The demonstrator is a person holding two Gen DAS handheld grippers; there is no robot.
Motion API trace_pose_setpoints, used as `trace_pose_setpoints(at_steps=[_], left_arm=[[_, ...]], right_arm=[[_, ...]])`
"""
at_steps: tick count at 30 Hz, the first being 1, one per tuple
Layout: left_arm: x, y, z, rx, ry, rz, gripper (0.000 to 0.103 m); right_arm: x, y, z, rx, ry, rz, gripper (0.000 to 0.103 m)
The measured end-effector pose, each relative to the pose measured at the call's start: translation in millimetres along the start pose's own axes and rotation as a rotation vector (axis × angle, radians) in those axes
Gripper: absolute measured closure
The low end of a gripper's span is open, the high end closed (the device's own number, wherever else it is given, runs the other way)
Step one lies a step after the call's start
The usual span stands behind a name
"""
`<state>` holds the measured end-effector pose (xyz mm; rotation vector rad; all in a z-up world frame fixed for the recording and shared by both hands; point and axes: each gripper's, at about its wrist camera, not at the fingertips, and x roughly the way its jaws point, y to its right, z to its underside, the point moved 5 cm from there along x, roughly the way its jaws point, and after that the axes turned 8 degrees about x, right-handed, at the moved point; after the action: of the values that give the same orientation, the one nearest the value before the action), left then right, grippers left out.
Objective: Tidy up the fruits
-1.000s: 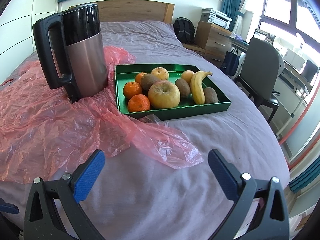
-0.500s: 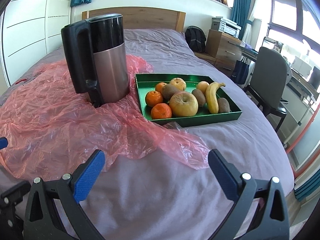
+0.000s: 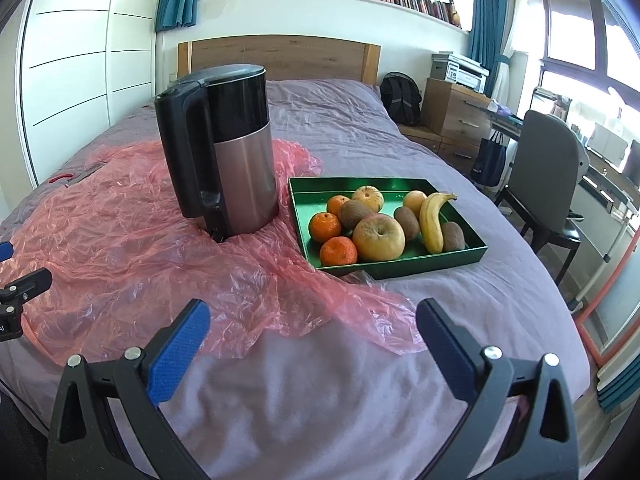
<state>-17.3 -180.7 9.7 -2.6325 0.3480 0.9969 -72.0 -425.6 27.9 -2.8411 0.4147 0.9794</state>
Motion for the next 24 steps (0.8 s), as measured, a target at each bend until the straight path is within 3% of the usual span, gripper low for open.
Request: trace_pose_setpoints(at_steps=[24], left_arm=[[-21.5, 17.9, -16.6, 0.023, 0.027, 0.018, 0.005]], right_arm=[[-12.6, 22.5, -9.4, 0.027, 0.033, 0.009, 0.000]])
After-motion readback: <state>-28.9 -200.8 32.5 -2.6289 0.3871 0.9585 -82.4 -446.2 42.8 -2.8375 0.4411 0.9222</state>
